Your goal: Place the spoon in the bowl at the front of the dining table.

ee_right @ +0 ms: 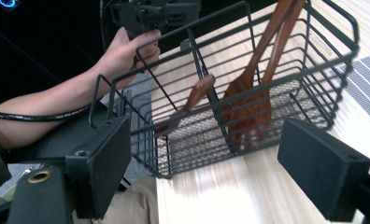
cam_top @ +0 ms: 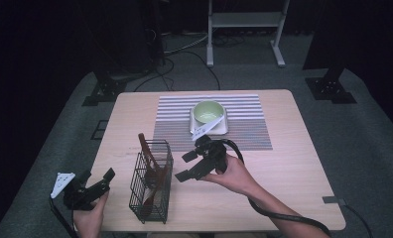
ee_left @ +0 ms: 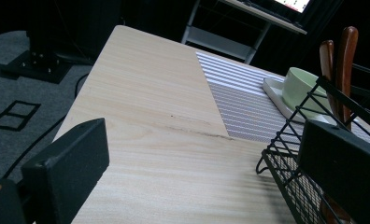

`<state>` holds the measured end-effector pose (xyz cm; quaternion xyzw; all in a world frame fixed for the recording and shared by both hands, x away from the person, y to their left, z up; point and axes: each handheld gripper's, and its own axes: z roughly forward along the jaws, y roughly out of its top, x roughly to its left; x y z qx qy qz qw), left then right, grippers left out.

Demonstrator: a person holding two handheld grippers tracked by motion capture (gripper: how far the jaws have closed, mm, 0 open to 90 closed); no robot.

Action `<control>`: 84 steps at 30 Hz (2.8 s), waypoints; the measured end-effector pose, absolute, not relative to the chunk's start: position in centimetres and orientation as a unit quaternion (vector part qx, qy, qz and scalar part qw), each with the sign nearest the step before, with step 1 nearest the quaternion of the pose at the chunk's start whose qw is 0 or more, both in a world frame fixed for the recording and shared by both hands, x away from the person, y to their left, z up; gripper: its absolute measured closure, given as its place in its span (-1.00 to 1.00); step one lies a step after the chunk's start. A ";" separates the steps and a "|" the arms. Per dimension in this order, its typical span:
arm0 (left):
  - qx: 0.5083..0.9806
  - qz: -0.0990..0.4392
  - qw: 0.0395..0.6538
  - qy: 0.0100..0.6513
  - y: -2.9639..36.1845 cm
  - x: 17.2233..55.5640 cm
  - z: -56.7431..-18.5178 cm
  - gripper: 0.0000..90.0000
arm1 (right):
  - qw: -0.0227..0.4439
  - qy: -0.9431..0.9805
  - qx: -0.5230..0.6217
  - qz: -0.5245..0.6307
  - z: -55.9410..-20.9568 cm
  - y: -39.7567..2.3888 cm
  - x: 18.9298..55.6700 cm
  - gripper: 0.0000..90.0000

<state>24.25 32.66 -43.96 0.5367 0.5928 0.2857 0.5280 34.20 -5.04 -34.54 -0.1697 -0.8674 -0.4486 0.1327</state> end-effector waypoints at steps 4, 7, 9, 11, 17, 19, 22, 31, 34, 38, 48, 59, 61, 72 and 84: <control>0.536 0.287 0.528 0.593 32.7 24.2 -44.0 -0.97 | 0.136 -0.866 -0.167 -0.451 -34.4 -4.3 34.4 -0.52; 0.537 0.288 0.526 0.593 32.7 24.2 -44.0 -0.97 | 0.139 -0.867 -0.166 -0.448 -34.3 -3.7 34.6 -0.46; 0.536 0.288 0.527 0.593 32.7 24.1 -43.9 -0.97 | 0.143 -0.868 -0.165 -0.445 -34.3 -3.3 34.6 -0.40; 0.537 0.289 0.526 0.593 32.7 24.1 -43.9 -0.97 | 0.146 -0.868 -0.162 -0.446 -34.3 -2.8 34.6 -0.29; 0.538 0.288 0.526 0.593 32.7 24.2 -43.9 -0.97 | 0.156 -0.872 -0.158 -0.436 -34.5 -1.8 34.5 -0.01; 0.538 0.288 0.526 0.592 32.7 24.2 -43.9 -0.97 | 0.157 -0.873 -0.159 -0.433 -34.5 -1.6 34.6 0.03; 0.539 0.289 0.526 0.591 32.6 24.2 -43.9 -0.97 | 0.163 -0.874 -0.160 -0.429 -34.6 -1.4 34.7 0.18; 0.538 0.289 0.525 0.593 32.7 24.2 -43.9 -0.97 | 0.168 -0.874 -0.160 -0.427 -34.6 -1.2 34.7 0.44; 0.538 0.289 0.525 0.593 32.7 24.3 -43.9 -0.97 | 0.167 -0.874 -0.160 -0.427 -34.6 -1.2 34.7 0.51; 0.536 0.289 0.525 0.594 32.7 24.3 -44.0 -0.97 | 0.170 -0.873 -0.159 -0.429 -34.5 -1.2 34.8 0.64; 0.534 0.289 0.526 0.596 32.7 24.2 -44.0 -0.97 | 0.175 -0.871 -0.164 -0.428 -34.3 -1.0 34.8 0.84; 0.533 0.291 0.526 0.596 32.8 24.1 -43.9 -0.97 | 0.166 -0.871 -0.172 -0.429 -33.0 -1.2 34.8 0.85; 0.533 0.291 0.526 0.595 32.8 24.1 -43.9 -0.97 | 0.162 -0.871 -0.174 -0.430 -32.6 -1.4 34.8 0.85; 0.534 0.292 0.525 0.595 32.8 24.1 -43.9 -0.97 | 0.153 -0.864 -0.189 -0.442 -30.5 -2.4 35.4 0.86; 0.536 0.293 0.522 0.595 32.7 24.0 -43.9 -0.97 | 0.152 -0.846 -0.199 -0.470 -27.2 -3.8 35.9 0.86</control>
